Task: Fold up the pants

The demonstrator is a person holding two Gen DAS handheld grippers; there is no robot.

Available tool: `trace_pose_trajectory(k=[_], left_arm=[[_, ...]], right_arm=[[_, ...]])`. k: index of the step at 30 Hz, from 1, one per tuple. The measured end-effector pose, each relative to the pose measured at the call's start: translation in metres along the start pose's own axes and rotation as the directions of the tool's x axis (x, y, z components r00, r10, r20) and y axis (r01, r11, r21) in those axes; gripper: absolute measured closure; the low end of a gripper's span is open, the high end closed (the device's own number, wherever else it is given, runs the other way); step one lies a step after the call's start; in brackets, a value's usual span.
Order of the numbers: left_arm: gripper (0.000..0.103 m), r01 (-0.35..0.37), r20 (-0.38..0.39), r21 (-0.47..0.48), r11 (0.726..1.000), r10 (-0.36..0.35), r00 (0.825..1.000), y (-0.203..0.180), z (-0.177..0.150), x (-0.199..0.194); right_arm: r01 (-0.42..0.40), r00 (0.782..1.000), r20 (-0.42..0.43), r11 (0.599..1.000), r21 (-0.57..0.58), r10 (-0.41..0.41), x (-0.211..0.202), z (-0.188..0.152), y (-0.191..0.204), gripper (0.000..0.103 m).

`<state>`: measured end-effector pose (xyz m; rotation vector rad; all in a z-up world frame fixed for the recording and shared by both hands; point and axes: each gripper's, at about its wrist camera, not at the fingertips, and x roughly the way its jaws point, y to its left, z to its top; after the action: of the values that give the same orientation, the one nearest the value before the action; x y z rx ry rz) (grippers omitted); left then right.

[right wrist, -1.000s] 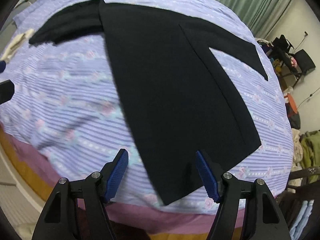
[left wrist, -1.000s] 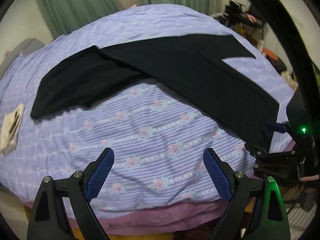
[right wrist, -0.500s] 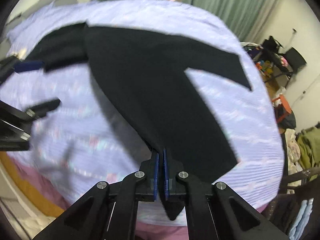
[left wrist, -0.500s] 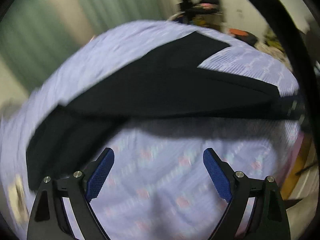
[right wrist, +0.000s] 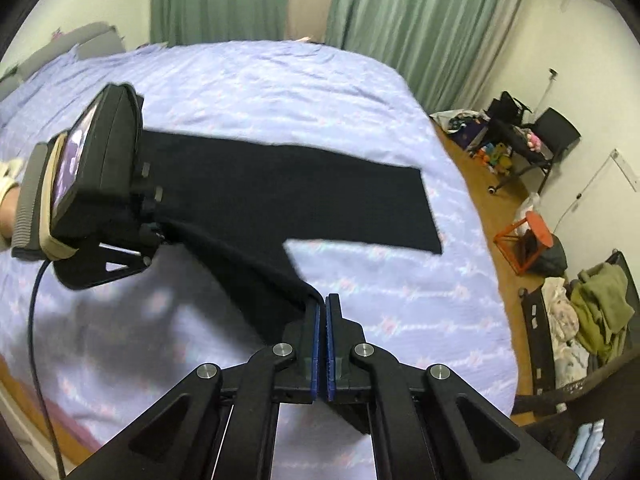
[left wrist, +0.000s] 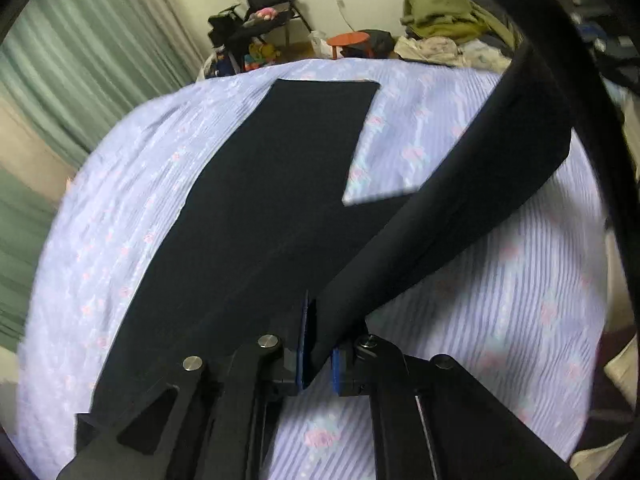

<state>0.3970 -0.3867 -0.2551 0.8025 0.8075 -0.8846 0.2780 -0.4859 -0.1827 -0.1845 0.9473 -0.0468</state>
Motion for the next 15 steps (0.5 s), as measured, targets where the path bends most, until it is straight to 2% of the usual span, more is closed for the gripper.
trace_pose_trajectory(k=[6,9,12,15], left_arm=[[0.093,-0.047,0.083,-0.081,0.996,0.054,0.995,0.054,0.074,0.001],[0.093,-0.051,0.083,-0.113,0.992,0.06,0.995,0.09,0.112,0.026],[0.093,-0.031,0.035,-0.14,0.99,0.036,0.999,0.116,0.132,0.064],[0.092,-0.023,-0.027,-0.189,0.982,0.018,0.999,0.135,0.139,0.104]], right_arm=[[0.041,0.991,0.128,0.998,0.039,-0.046,0.022,0.074,-0.06,0.102],[0.049,0.985,0.166,0.999,0.019,-0.051,0.049,0.122,-0.087,0.102],[0.06,0.989,0.141,0.998,-0.029,-0.055,0.091,0.161,-0.1,0.102],[0.055,0.997,0.066,0.997,-0.049,-0.051,0.142,0.182,-0.105,0.102]])
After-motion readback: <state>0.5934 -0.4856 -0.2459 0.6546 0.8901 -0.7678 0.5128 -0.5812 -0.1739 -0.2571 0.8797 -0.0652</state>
